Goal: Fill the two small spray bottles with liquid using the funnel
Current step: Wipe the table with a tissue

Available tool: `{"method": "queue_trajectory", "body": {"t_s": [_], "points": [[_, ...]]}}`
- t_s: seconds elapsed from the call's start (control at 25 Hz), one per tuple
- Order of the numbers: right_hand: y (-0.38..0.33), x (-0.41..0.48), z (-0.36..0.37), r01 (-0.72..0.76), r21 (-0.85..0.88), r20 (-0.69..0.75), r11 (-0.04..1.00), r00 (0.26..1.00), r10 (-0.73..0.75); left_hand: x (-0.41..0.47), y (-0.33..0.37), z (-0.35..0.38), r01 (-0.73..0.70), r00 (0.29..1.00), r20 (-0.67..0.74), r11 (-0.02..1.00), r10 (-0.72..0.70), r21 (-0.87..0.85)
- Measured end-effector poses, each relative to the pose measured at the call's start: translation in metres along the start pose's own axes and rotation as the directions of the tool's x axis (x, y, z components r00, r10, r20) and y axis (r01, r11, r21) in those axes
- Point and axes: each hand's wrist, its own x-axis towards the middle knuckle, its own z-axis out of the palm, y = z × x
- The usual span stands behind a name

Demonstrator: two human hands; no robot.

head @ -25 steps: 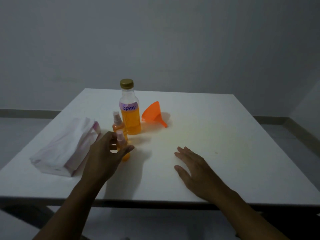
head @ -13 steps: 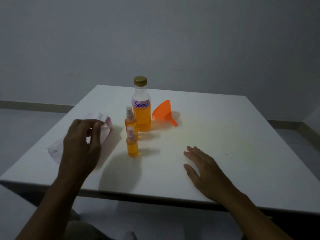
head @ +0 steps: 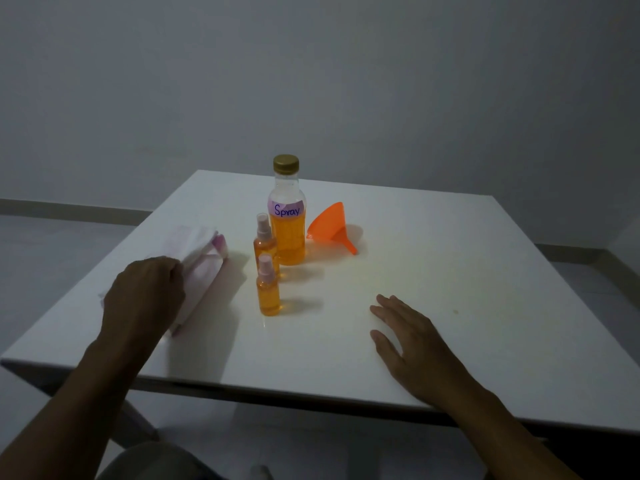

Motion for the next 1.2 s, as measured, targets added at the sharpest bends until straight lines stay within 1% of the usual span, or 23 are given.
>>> {"method": "queue_trajectory", "body": {"t_s": [0.08,0.16,0.24,0.28,0.4,0.48,0.52,0.56,0.6,0.64,0.68,0.72,0.76,0.8,0.84,0.92,0.96,1.0,1.04,1.12,1.16,1.2], "points": [[-0.001,0.0,-0.001,-0.005,0.0,0.004,1.0,1.0,0.005,0.001,0.001,-0.004,0.025,0.999,-0.025,1.0,-0.025,-0.014],[-0.001,0.001,-0.001,-0.003,0.003,0.001,1.0,1.0,0.003,0.002,0.004,-0.013,0.048,0.995,-0.087,0.998,-0.051,-0.028],[-0.001,0.001,0.0,-0.003,0.013,-0.009,1.0,1.0,0.003,-0.001,0.012,-0.026,0.042,0.986,-0.157,0.994,-0.058,-0.103],[-0.001,0.001,0.0,-0.003,0.017,-0.004,1.0,1.0,0.003,-0.003,0.017,-0.034,0.015,0.984,-0.176,0.989,-0.042,-0.147],[-0.002,0.001,-0.003,-0.018,0.061,0.04,0.998,0.999,0.016,-0.011,0.038,-0.057,-0.172,0.973,-0.2,0.938,0.115,-0.299],[-0.007,0.003,-0.013,-0.073,0.196,0.037,0.978,0.997,0.067,-0.019,0.066,-0.07,-0.256,0.962,-0.212,0.849,0.174,-0.463],[-0.01,0.005,-0.019,-0.101,0.31,0.002,0.945,0.994,0.106,-0.024,0.083,-0.074,-0.295,0.955,-0.201,0.771,0.219,-0.564],[-0.015,0.007,-0.027,-0.125,0.453,-0.03,0.882,0.987,0.155,-0.028,0.101,-0.075,-0.306,0.949,-0.159,0.669,0.273,-0.677],[-0.019,0.008,-0.037,-0.141,0.614,-0.031,0.776,0.979,0.203,-0.033,0.117,-0.072,-0.276,0.939,-0.095,0.562,0.33,-0.78],[-0.022,0.009,-0.048,-0.144,0.764,0.0,0.628,0.974,0.224,-0.036,0.131,-0.065,-0.223,0.923,-0.029,0.473,0.384,-0.852],[-0.02,0.009,-0.058,-0.142,0.882,0.055,0.448,0.978,0.202,-0.039,0.145,-0.057,-0.168,0.901,0.036,0.425,0.432,-0.89],[-0.016,0.008,-0.069,-0.148,0.953,0.112,0.264,0.983,0.145,-0.041,0.157,-0.048,-0.104,0.871,0.111,0.402,0.478,-0.91],[-0.012,0.006,-0.078,-0.17,0.978,0.16,0.123,0.983,0.086,-0.043,0.168,-0.038,-0.026,0.836,0.193,0.39,0.513,-0.921],[-0.009,0.004,-0.085,-0.203,0.978,0.2,0.044,0.978,0.05,-0.045,0.177,-0.029,0.064,0.805,0.271,0.377,0.528,-0.924],[-0.005,0.004,-0.088,-0.229,0.973,0.227,0.037,0.973,0.051,-0.048,0.183,-0.021,0.161,0.777,0.342,0.359,0.529,-0.919],[0.005,0.004,-0.091,-0.256,0.957,0.236,0.137,0.961,0.145,-0.05,0.192,-0.003,0.346,0.724,0.47,0.324,0.505,-0.88],[0.005,0.005,-0.092,-0.266,0.941,0.225,0.208,0.954,0.201,-0.049,0.192,0.002,0.402,0.706,0.522,0.337,0.479,-0.851],[0.011,0.007,-0.093,-0.271,0.917,0.196,0.292,0.945,0.261,-0.047,0.194,0.01,0.405,0.689,0.557,0.391,0.463,-0.826],[0.019,0.009,-0.094,-0.269,0.882,0.153,0.388,0.94,0.305,-0.045,0.2,0.019,0.363,0.679,0.576,0.473,0.455,-0.803],[0.027,0.019,-0.093,-0.267,0.747,0.032,0.609,0.929,0.368,-0.045,0.203,0.024,0.237,0.667,0.593,0.626,0.451,-0.743],[0.033,0.026,-0.089,-0.269,0.663,-0.034,0.698,0.921,0.387,-0.044,0.206,0.028,0.183,0.65,0.605,0.678,0.46,-0.712],[0.036,0.034,-0.084,-0.255,0.603,-0.09,0.756,0.92,0.382,-0.043,0.208,0.029,0.125,0.636,0.612,0.72,0.47,-0.683]]}}
